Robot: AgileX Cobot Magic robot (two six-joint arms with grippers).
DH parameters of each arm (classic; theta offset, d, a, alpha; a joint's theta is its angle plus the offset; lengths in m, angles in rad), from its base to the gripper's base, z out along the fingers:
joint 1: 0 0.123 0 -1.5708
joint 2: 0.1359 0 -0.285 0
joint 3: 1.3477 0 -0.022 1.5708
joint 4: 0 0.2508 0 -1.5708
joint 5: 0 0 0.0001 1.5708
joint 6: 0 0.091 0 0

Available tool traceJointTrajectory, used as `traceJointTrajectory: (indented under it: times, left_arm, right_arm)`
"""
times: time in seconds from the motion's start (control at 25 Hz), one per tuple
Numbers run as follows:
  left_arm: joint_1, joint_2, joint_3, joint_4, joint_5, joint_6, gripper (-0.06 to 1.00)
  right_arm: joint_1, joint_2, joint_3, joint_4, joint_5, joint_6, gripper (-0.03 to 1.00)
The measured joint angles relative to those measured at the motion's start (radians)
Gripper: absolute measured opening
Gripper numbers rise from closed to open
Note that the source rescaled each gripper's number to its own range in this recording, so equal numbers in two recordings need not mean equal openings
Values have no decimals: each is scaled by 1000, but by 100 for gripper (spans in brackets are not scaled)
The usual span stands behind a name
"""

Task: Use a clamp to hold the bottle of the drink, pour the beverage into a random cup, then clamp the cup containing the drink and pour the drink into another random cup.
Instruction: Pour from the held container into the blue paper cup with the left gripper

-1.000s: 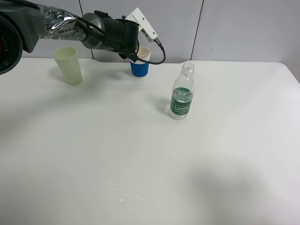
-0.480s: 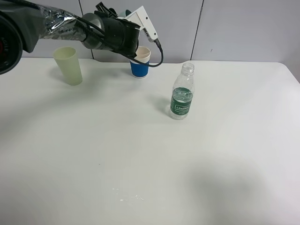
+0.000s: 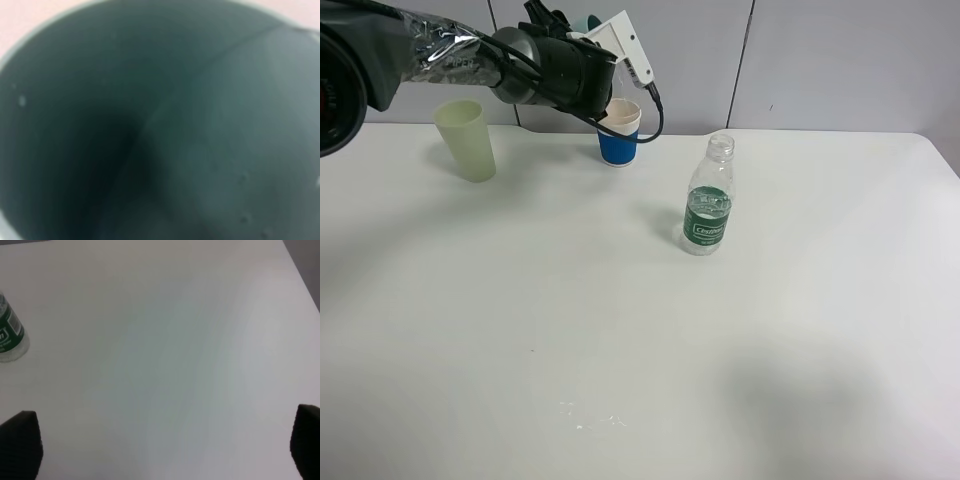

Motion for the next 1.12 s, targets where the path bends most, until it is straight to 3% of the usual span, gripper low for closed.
traceJointTrajectory:
  times: [1.12]
  left_arm:
    - [24,14,0,67,-76,40,2]
  right_arm:
    - [0,0,0,0,0,0,100]
